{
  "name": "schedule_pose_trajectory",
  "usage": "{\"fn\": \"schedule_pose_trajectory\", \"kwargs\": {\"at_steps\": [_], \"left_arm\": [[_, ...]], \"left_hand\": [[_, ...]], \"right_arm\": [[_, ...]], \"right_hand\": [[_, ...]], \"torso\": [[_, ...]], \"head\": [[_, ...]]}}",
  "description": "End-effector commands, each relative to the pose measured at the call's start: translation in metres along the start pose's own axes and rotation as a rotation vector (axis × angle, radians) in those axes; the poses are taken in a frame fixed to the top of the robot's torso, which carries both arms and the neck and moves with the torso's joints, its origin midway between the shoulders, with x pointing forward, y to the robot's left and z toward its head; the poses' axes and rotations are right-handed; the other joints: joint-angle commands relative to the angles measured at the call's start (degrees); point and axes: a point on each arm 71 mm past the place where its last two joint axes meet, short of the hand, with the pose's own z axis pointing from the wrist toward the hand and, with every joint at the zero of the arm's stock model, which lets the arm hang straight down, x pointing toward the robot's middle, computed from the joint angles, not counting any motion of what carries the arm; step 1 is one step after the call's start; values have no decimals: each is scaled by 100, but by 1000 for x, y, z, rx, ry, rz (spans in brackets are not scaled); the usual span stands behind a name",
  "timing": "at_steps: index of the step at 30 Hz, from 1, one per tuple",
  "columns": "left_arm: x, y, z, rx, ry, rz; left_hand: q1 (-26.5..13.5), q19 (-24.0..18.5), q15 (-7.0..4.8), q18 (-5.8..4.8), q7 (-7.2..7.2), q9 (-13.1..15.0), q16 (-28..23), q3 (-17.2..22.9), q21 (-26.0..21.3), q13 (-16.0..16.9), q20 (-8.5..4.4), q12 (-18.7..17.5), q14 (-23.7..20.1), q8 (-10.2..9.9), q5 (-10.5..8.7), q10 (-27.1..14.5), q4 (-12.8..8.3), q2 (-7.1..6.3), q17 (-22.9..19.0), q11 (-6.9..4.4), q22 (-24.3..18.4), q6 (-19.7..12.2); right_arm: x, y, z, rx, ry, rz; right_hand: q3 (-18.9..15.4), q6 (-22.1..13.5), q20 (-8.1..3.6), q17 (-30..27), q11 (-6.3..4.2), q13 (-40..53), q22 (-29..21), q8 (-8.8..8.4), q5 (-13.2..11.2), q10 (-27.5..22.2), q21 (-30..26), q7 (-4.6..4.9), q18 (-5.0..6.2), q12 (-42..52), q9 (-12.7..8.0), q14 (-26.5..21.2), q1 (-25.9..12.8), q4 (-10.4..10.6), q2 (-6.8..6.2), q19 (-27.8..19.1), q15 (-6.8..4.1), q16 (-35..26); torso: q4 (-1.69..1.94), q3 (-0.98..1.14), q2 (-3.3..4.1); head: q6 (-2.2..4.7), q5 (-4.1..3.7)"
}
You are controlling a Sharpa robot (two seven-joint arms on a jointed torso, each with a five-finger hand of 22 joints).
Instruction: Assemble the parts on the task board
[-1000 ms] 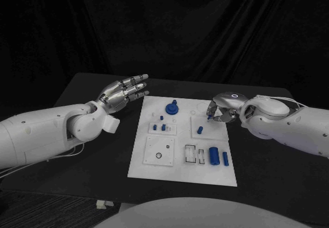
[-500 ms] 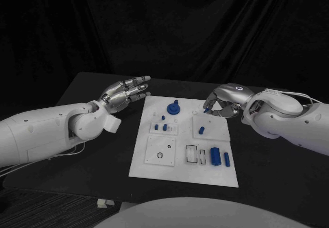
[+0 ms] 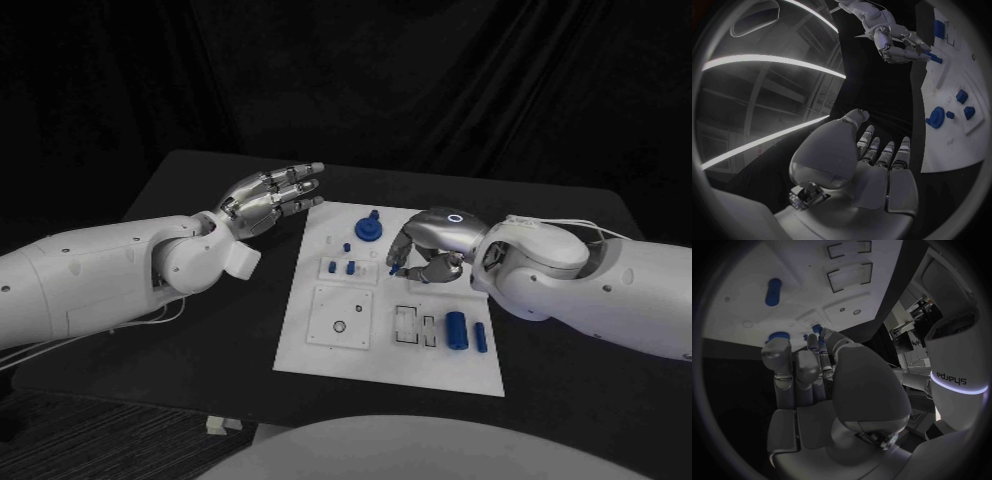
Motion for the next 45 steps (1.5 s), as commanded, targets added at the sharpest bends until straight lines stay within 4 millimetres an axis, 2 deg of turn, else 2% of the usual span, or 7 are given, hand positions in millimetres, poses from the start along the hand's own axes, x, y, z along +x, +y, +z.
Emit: {"fn": "schedule_pose_trajectory", "kwargs": {"at_steps": [1,7,9,15,18,24,45], "left_arm": [[3,0,1,6,17,-17],[5,2,4,3,25,-19],[5,2,5,2,27,-20],[6,4,6,-1,32,-23],[6,4,7,-2,34,-24],[7,6,7,-8,37,-26],[6,9,9,-28,44,-30]], "left_hand": [[-7,27,8,-67,25,4,23,20,23,9,2,33,37,40,3,6,1,16,8,34,-5,29],[-7,26,8,-70,27,4,23,27,23,10,2,36,36,45,26,8,-6,15,8,36,-7,34],[-7,25,8,-70,27,5,23,28,22,10,2,37,36,47,27,9,-7,15,8,36,-8,38],[-7,24,8,-70,31,6,21,30,22,9,2,35,32,52,34,8,-8,14,7,36,-10,47],[-7,21,7,-71,33,6,20,31,20,9,2,33,30,51,36,7,-9,14,6,36,-12,45],[-7,21,7,-71,33,6,20,31,20,9,2,33,30,51,36,7,-9,14,6,36,-12,45],[-10,18,7,-73,38,5,16,34,19,7,2,24,23,52,39,2,-11,15,4,37,-15,43]], "right_arm": [[12,8,7,0,66,-54],[25,23,20,-36,104,-74],[28,27,23,-43,112,-86],[37,35,29,-61,129,-108],[40,37,31,-71,120,-122],[42,42,34,-84,83,-136],[43,50,39,-103,55,-134]], "right_hand": [[5,-43,-2,38,17,-5,663,-30,26,-19,43,13,-120,-24,0,78,59,-53,18,36,13,40],[29,-37,-1,310,20,-3,721,-54,18,0,327,21,-160,-54,10,157,107,-117,1,112,16,281],[34,-33,-1,419,22,-3,744,-59,21,5,442,25,-177,-62,13,182,114,-130,-1,139,17,374],[49,-23,-1,523,22,-1,768,-71,15,18,569,25,-193,-80,21,209,131,-163,-7,171,18,476],[52,-21,-1,531,21,-1,770,-72,14,21,581,25,-195,-81,22,211,136,-169,-7,174,17,484],[55,-4,-2,550,18,2,774,-70,8,40,608,24,-198,-81,28,213,142,-183,-9,179,16,504],[44,94,-11,563,-10,13,774,-54,-96,140,655,-3,-197,-78,62,198,116,-211,-10,182,-1,537]], "torso": [[4,4,-7],[4,5,-7],[16,7,-5],[17,4,-6],[37,2,-7],[15,-1,-5],[7,9,-2]], "head": [[-1,51],[-1,28],[-1,18],[-1,28],[-1,34],[-1,100],[-1,129]]}}
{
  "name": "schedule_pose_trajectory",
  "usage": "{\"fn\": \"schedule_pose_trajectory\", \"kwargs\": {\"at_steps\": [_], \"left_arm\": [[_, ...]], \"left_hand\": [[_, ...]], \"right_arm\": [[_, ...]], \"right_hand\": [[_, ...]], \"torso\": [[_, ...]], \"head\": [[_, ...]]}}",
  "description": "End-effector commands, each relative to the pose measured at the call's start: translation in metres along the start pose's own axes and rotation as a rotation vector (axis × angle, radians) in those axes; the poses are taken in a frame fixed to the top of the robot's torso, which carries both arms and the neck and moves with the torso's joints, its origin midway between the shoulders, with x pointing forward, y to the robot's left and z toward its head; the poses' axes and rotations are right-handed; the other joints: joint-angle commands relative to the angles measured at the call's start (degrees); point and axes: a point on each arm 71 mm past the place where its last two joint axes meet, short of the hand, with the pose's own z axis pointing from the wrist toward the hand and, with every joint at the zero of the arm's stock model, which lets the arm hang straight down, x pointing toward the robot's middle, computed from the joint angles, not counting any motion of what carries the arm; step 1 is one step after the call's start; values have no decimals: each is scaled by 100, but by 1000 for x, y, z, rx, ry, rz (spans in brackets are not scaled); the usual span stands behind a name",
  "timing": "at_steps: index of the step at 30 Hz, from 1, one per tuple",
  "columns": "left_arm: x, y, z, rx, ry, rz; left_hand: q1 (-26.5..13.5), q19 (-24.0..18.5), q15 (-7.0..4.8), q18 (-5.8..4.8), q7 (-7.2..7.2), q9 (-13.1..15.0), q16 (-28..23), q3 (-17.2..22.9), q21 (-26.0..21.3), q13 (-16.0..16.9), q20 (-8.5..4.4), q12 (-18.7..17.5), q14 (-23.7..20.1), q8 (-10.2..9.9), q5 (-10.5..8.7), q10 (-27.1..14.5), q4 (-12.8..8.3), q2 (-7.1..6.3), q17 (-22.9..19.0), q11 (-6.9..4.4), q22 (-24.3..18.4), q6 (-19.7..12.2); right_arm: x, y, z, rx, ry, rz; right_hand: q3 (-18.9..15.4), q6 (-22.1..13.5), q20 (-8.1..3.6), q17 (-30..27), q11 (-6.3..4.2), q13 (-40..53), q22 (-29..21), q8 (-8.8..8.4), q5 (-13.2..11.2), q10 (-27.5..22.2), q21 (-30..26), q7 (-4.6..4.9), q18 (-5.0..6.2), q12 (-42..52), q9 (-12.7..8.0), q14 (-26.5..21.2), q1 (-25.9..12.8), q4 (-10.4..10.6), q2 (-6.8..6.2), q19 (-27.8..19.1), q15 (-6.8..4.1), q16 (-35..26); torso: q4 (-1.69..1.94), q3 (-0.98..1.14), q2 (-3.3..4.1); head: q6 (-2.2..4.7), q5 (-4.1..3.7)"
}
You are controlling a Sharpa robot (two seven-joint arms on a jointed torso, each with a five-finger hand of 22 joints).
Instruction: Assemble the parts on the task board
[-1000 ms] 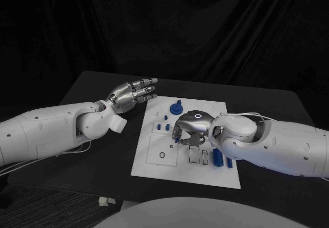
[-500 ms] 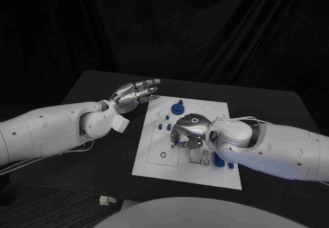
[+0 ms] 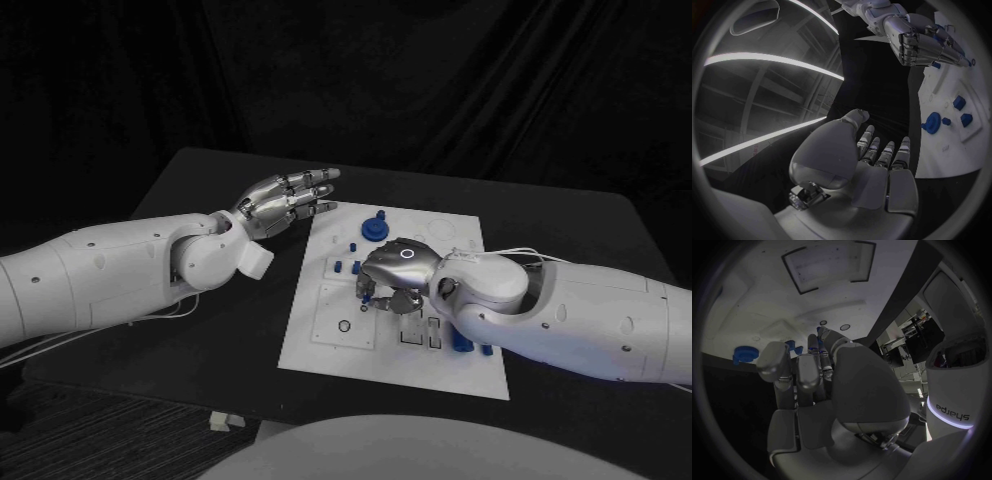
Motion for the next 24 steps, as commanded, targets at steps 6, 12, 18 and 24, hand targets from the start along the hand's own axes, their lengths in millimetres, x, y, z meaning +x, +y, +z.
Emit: {"fn": "schedule_pose_trajectory", "kwargs": {"at_steps": [6,12,18,24], "left_arm": [[2,1,1,3,17,-17],[2,1,2,6,15,-16],[2,2,2,6,15,-16],[2,3,2,5,15,-16]], "left_hand": [[-15,20,8,-75,21,7,16,37,20,3,2,24,22,30,33,0,-11,14,5,41,-5,20],[-17,24,8,-76,23,7,18,38,21,2,2,18,26,32,30,-3,-11,13,6,41,-1,21],[-19,25,8,-77,24,8,23,39,21,2,2,18,35,38,29,-5,-11,13,9,39,-2,35],[-19,25,8,-77,24,8,23,39,21,2,2,18,35,38,29,-5,-11,13,9,39,-2,35]], "right_arm": [[2,0,0,17,-1,-8],[5,0,0,18,7,-6],[6,1,-1,17,12,-3],[7,1,-2,19,25,-2]], "right_hand": [[2,46,4,-10,1,5,776,19,-28,48,7,6,-108,-34,5,196,9,-30,17,22,-3,5],[0,57,2,-46,-5,7,768,20,-35,62,-23,1,-102,-33,10,186,9,-38,13,13,-7,-21],[0,59,1,-55,-6,7,767,20,-36,66,-25,0,-102,-33,11,183,10,-41,13,12,-8,-28],[1,60,0,-82,-9,8,763,18,-37,73,-41,-1,-99,-32,12,176,13,-46,12,6,-10,-48]], "torso": [[-4,0,3],[-4,-1,3],[-2,-1,3],[-3,-2,2]], "head": [[-1,12],[-1,12],[-1,39],[-1,49]]}}
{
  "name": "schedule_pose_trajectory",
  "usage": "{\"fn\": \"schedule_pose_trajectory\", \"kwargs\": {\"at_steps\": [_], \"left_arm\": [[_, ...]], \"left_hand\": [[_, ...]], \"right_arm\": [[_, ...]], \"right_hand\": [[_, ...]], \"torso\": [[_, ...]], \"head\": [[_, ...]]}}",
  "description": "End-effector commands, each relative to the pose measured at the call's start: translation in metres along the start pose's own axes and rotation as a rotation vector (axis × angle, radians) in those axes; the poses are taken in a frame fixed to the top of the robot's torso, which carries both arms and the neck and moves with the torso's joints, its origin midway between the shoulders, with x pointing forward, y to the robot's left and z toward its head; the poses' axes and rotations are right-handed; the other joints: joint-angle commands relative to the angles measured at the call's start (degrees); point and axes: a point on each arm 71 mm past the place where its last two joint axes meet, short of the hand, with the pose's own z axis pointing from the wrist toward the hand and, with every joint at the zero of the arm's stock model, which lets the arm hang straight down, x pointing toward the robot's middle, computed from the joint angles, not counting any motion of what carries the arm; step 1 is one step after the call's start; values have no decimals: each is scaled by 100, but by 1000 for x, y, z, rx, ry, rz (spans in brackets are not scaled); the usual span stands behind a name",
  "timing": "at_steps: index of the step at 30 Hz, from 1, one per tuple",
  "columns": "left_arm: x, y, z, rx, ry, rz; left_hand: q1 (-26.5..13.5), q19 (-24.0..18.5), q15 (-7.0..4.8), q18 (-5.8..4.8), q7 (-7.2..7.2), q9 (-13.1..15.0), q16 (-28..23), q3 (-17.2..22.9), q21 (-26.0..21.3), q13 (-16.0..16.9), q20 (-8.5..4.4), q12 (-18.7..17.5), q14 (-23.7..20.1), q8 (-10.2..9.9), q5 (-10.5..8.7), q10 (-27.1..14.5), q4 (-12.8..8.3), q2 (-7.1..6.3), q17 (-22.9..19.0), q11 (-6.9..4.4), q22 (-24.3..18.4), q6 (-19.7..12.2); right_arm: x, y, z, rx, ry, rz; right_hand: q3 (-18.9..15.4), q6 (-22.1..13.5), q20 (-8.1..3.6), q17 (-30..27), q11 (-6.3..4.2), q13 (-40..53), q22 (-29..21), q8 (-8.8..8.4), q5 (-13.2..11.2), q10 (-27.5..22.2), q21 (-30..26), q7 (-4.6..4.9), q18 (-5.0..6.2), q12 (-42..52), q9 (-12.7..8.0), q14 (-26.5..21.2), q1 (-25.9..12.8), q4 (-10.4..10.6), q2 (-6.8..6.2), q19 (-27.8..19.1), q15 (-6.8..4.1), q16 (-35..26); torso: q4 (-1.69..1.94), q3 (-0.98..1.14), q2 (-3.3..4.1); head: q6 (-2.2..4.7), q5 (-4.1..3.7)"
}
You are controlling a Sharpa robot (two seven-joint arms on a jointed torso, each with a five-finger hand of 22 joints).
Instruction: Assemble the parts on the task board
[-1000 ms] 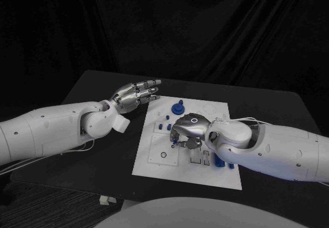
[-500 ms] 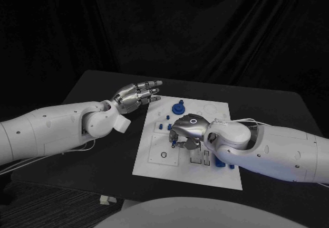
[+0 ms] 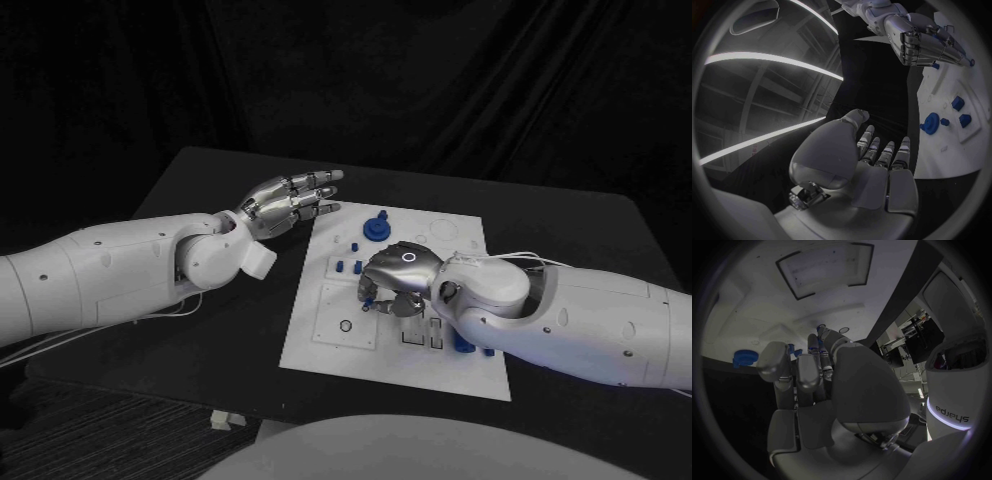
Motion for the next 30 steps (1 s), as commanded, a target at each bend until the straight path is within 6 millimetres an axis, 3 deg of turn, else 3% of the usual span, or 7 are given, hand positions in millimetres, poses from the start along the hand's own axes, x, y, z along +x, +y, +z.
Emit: {"fn": "schedule_pose_trajectory", "kwargs": {"at_steps": [1,13,19,30], "left_arm": [[2,0,1,12,12,-14],[1,3,1,7,12,-16],[1,3,1,3,13,-17],[0,4,1,-3,11,-16]], "left_hand": [[-18,25,8,-77,24,9,23,23,22,2,2,19,35,39,29,-4,5,13,10,40,-2,35],[-20,26,9,-78,29,10,25,30,22,0,1,6,39,45,29,-13,2,15,11,35,-3,44],[-20,23,9,-79,29,9,25,32,21,-1,1,2,39,44,29,-17,1,15,11,33,-6,39],[-26,23,11,-80,29,9,26,31,21,-3,1,-7,39,45,32,-24,-2,6,11,32,-7,38]], "right_arm": [[3,0,-1,16,15,-5],[4,2,-1,9,12,-1],[4,3,-1,5,8,0],[4,4,-1,7,9,20]], "right_hand": [[1,19,0,-13,-9,9,764,19,-33,32,-34,-1,-100,-32,11,176,13,-46,13,6,-10,-40],[2,19,-1,-47,-9,10,756,16,-33,38,-72,0,-93,-32,12,167,11,-47,16,-4,-11,-66],[-3,17,-2,-69,-5,9,751,9,-40,40,-90,2,-91,-38,13,154,-11,-37,23,-13,-10,-85],[-7,18,-2,-73,-6,9,748,5,-44,44,-98,1,-89,-40,15,149,-27,-28,29,-19,-10,-89]], "torso": [[0,-3,-2],[0,-4,2],[-20,-5,1],[-4,3,3]], "head": [[-1,6],[-1,10],[-1,18],[-1,-3]]}}
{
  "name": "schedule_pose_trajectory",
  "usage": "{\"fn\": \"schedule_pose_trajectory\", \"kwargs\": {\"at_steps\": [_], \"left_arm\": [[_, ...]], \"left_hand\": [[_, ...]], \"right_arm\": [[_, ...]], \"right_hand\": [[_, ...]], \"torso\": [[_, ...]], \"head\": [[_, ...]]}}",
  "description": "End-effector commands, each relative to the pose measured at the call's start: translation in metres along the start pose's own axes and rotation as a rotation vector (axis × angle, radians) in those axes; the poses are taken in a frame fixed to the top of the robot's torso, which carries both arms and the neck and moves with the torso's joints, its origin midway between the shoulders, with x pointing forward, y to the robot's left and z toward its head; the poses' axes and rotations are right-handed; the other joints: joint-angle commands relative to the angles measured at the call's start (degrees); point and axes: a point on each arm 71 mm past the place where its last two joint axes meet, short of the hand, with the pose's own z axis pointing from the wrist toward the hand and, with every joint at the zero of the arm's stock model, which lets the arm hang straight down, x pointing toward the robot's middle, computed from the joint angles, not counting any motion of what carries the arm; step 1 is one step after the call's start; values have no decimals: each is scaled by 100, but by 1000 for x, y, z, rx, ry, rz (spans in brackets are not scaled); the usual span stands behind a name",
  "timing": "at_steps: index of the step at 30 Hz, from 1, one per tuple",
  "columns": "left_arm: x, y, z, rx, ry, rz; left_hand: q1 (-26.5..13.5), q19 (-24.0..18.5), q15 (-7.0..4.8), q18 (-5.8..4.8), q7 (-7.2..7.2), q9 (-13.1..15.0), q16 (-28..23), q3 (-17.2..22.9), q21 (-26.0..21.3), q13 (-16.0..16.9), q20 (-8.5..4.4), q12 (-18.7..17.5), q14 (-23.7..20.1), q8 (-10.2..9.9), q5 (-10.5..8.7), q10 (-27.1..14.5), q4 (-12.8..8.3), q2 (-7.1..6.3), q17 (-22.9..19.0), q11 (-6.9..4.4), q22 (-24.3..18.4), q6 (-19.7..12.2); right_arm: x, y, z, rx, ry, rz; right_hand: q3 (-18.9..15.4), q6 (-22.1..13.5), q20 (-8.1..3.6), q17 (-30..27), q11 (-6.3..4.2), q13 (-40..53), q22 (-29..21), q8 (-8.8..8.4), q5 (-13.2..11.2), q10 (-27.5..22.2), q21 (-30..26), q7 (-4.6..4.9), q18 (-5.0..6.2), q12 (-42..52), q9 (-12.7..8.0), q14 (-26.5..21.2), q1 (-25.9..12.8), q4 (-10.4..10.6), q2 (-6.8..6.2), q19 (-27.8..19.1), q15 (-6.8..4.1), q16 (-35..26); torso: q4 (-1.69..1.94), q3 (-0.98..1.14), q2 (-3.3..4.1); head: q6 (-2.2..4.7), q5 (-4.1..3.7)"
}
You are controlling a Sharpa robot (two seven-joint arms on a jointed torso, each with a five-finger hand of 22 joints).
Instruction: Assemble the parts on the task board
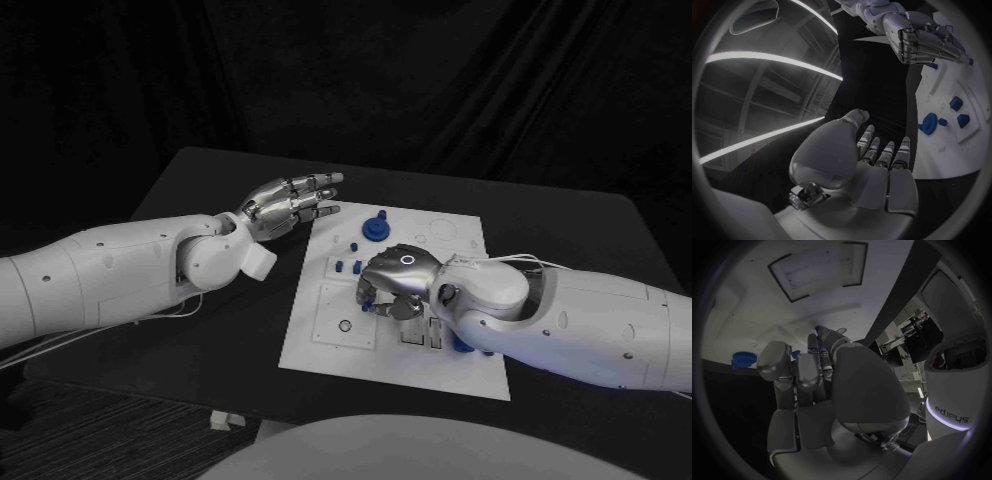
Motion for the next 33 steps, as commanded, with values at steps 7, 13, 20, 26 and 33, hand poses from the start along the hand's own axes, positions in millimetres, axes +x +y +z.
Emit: {"fn": "schedule_pose_trajectory", "kwargs": {"at_steps": [7,13,20,26,33], "left_arm": [[1,0,1,3,11,-13],[0,1,1,-3,10,-12],[-1,1,1,-7,10,-12],[0,2,1,-10,12,-13],[0,3,2,-14,14,-15]], "left_hand": [[-29,22,11,-80,9,5,25,31,20,-4,1,-15,37,24,37,-30,-4,3,7,31,-9,19],[-32,18,11,-81,10,5,25,33,19,-4,1,-15,38,26,40,-32,-5,2,7,31,-12,22],[-32,18,11,-81,10,5,25,33,19,-4,1,-15,38,26,40,-32,-5,2,7,31,-12,22],[-32,18,11,-81,10,5,25,33,19,-4,1,-15,38,26,40,-32,-5,2,7,31,-12,22],[-35,20,11,-83,13,7,24,36,19,-4,1,-17,36,34,44,-36,-6,2,7,32,-11,35]], "right_arm": [[2,0,0,16,11,14],[2,1,1,12,10,15],[3,0,2,24,25,14],[4,-1,2,35,33,13],[5,-1,2,35,34,14]], "right_hand": [[-10,16,-2,-11,-4,3,740,2,-21,40,-44,1,-87,-25,10,143,-49,-21,40,-25,-9,-19],[-12,9,-1,-16,-2,2,739,-6,-25,35,-47,2,-87,-32,10,139,-64,-13,46,-30,-7,-24],[-19,-77,7,-61,20,-9,720,-72,-38,-23,-128,23,-77,-79,-5,115,-103,-2,36,-64,9,-60],[-20,-200,29,-110,62,-14,696,-157,-45,-105,-231,66,-64,-130,-33,82,-147,8,8,-109,43,-99],[-13,-244,39,-133,76,-13,687,-178,-37,-135,-270,81,-59,-144,-43,68,-151,5,-2,-128,55,-116]], "torso": [[8,1,-7],[3,3,-8],[18,3,-7],[12,1,-8],[8,1,-8]], "head": [[-1,1],[-1,23],[-1,6],[-1,3],[-1,5]]}}
